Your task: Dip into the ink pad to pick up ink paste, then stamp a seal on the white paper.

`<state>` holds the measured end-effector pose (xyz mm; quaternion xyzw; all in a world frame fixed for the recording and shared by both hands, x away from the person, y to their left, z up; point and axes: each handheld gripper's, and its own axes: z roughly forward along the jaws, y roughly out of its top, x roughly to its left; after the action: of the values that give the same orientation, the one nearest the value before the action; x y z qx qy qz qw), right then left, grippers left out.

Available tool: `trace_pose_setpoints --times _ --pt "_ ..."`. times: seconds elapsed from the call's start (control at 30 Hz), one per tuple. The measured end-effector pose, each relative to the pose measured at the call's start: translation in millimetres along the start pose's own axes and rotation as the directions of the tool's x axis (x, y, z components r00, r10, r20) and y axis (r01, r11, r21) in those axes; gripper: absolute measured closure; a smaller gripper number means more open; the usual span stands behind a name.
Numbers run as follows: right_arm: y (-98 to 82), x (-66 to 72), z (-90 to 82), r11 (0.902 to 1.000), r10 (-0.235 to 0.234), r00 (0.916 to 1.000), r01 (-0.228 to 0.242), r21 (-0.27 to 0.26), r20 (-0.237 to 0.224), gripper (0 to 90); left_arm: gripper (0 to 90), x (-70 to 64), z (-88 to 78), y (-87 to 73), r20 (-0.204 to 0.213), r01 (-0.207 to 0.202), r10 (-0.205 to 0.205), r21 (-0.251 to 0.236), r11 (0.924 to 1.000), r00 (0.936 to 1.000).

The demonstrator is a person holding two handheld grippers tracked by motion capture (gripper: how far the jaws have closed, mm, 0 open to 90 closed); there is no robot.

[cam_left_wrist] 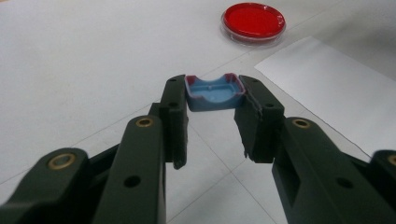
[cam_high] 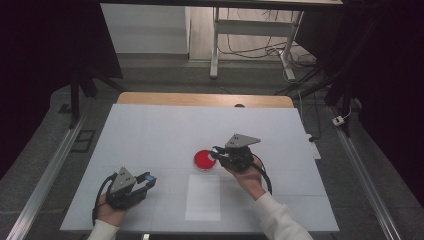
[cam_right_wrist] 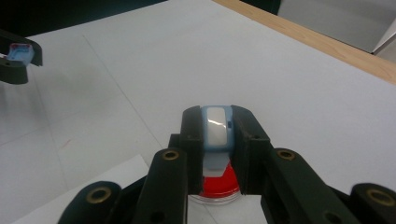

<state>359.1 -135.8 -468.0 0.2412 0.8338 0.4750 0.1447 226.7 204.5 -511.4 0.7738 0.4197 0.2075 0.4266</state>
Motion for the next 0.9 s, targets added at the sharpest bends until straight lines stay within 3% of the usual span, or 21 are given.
trace_pose_setpoints --times 0.63,0.9 --pt "-4.4 11.3 -13.9 0.9998 0.006 0.9998 -0.007 -0.02 -0.019 75.3 65.3 0.8 0.1 0.8 0.0 0.0 0.0 -0.002 1.0 1.0" --pt "-6.6 16.7 -17.1 0.9999 -0.012 0.9995 0.012 -0.006 -0.028 75.3 65.3 1.0 -0.4 0.8 -0.001 0.0 0.0 -0.004 1.0 1.0"
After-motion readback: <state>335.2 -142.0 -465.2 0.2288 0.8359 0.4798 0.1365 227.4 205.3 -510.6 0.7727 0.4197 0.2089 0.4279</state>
